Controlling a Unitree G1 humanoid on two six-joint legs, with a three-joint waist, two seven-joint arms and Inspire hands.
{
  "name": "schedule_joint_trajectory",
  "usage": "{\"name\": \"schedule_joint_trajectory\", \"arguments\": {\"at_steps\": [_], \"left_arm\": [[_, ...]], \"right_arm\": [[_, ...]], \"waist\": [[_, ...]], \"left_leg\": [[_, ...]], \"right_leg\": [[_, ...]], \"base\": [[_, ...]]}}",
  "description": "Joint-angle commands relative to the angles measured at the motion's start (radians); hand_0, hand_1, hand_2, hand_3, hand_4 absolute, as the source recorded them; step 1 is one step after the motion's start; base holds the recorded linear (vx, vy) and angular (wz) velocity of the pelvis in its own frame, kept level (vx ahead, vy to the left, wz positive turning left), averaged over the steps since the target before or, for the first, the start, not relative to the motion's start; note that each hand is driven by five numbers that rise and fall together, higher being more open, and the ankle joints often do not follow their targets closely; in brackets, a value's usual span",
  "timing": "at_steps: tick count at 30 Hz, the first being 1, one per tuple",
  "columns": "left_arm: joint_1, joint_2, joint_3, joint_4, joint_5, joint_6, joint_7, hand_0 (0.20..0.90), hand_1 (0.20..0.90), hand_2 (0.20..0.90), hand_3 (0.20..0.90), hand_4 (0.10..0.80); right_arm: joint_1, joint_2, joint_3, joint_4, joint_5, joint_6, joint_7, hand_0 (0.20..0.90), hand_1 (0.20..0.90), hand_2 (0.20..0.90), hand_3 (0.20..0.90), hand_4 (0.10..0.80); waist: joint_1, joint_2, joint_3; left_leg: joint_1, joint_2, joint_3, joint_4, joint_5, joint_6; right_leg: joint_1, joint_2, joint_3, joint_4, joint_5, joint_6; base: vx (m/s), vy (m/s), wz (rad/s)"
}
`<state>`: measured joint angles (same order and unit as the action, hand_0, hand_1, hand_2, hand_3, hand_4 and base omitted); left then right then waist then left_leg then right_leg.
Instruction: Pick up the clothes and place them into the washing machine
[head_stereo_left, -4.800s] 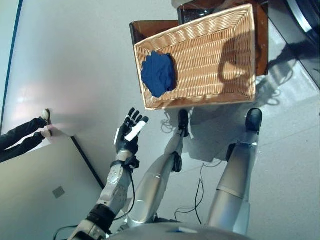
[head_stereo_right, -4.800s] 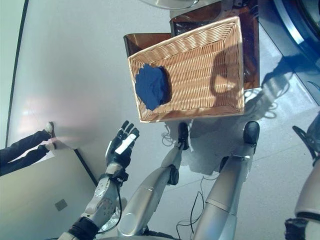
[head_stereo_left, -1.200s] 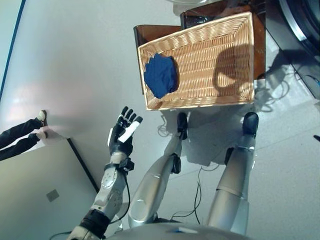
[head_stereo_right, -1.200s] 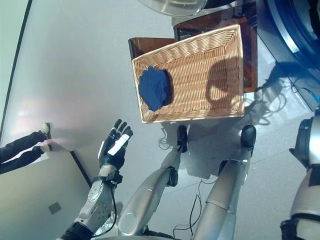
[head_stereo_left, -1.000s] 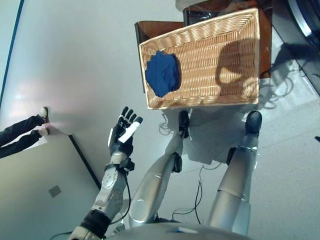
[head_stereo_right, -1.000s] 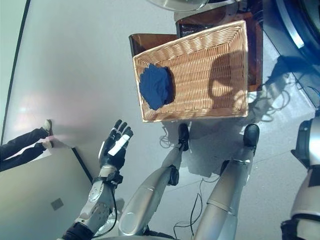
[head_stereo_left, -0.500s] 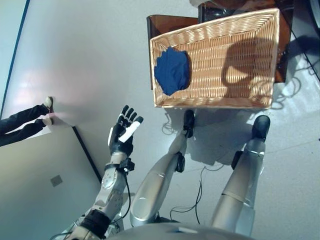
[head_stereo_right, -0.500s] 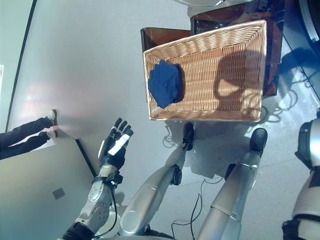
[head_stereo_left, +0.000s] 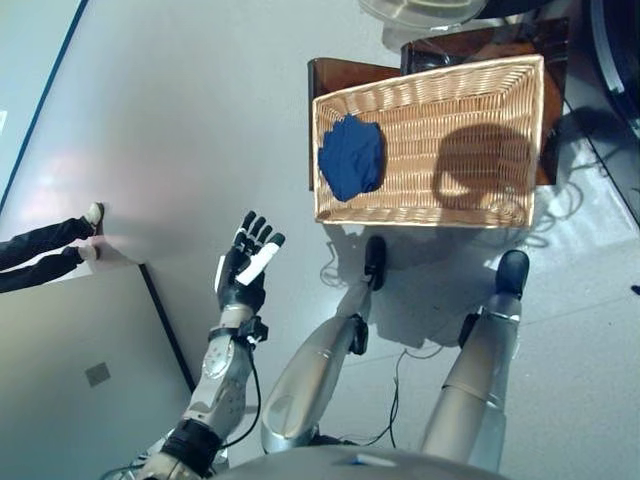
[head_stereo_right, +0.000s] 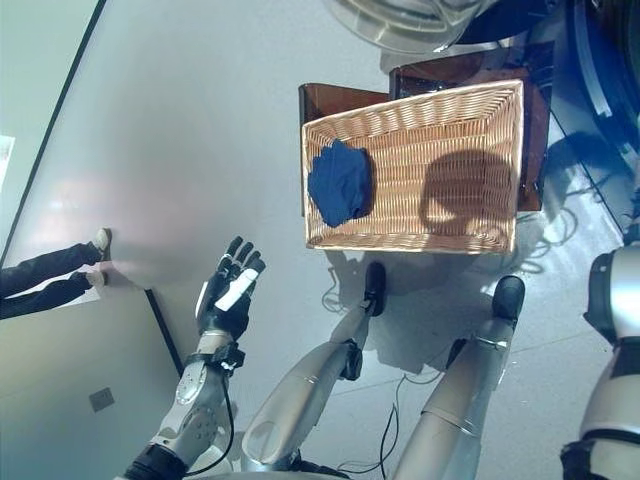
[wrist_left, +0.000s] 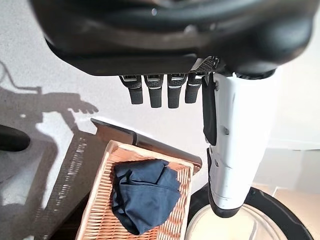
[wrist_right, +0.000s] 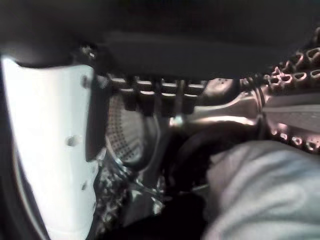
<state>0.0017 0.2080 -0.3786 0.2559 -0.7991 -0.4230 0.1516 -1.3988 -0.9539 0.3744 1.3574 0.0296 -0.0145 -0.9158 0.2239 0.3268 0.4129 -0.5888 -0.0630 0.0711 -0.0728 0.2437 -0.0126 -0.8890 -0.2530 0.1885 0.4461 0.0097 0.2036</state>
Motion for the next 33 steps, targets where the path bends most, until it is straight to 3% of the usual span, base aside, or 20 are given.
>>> {"name": "schedule_joint_trajectory", "arguments": {"at_steps": [1, 21, 33], "left_arm": [[-0.002, 0.021, 0.052, -0.036, 0.0, -0.07, 0.001, 0.9, 0.9, 0.9, 0.9, 0.8], [0.008, 0.007, 0.064, -0.032, 0.004, -0.067, 0.023, 0.9, 0.9, 0.9, 0.9, 0.8], [0.027, 0.011, 0.055, -0.023, 0.005, -0.063, 0.01, 0.9, 0.9, 0.9, 0.9, 0.8]], "right_arm": [[0.016, -0.074, 0.095, -0.07, -0.027, -0.005, -0.046, 0.9, 0.9, 0.9, 0.9, 0.8], [0.268, 0.2, -0.032, -0.042, -0.079, 0.019, -0.06, 0.9, 0.9, 0.9, 0.9, 0.8], [0.335, 0.251, -0.057, -0.035, -0.092, 0.019, -0.055, 0.9, 0.9, 0.9, 0.9, 0.8]], "waist": [[-0.011, 0.069, -0.003], [-0.001, 0.054, 0.009], [-0.001, 0.038, -0.009]], "left_leg": [[-0.064, 0.06, 0.004, -0.014, -0.011, -0.12], [-0.039, 0.063, 0.001, -0.014, -0.008, -0.114], [0.006, 0.063, -0.01, -0.014, -0.011, -0.11]], "right_leg": [[0.096, 0.021, -0.007, -0.148, -0.027, -0.054], [0.183, 0.011, -0.036, -0.226, 0.003, -0.051], [0.241, 0.007, -0.053, -0.229, -0.004, -0.054]], "base": [[0.0, 0.0, 0.0], [-0.002, 0.004, 0.01], [0.0, 0.003, 0.0]]}}
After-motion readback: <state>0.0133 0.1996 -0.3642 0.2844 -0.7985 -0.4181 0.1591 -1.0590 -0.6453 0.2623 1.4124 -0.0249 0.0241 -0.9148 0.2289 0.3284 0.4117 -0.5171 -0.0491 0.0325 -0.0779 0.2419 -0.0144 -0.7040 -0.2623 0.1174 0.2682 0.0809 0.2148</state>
